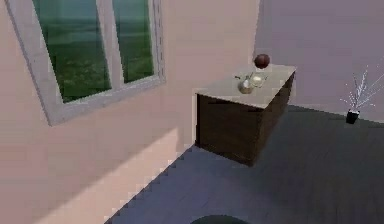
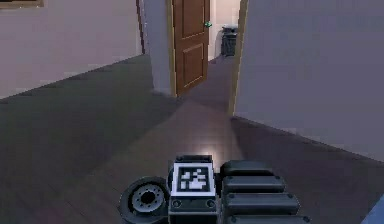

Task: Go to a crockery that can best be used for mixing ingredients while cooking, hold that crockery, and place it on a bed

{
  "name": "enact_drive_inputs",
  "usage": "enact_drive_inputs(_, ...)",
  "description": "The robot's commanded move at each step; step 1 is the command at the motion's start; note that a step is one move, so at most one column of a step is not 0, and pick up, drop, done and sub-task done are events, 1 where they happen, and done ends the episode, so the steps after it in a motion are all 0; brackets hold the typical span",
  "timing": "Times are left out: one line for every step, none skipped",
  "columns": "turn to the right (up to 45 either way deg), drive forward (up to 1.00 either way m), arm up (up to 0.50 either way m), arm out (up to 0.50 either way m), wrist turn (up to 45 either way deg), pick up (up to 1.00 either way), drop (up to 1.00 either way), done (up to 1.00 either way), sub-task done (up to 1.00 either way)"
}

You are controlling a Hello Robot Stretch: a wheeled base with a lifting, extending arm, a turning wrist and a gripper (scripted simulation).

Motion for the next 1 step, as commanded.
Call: enact_drive_inputs(3.0,0.0,0.0,0.0,0.0,0.0,0.0,0.0,0.0)
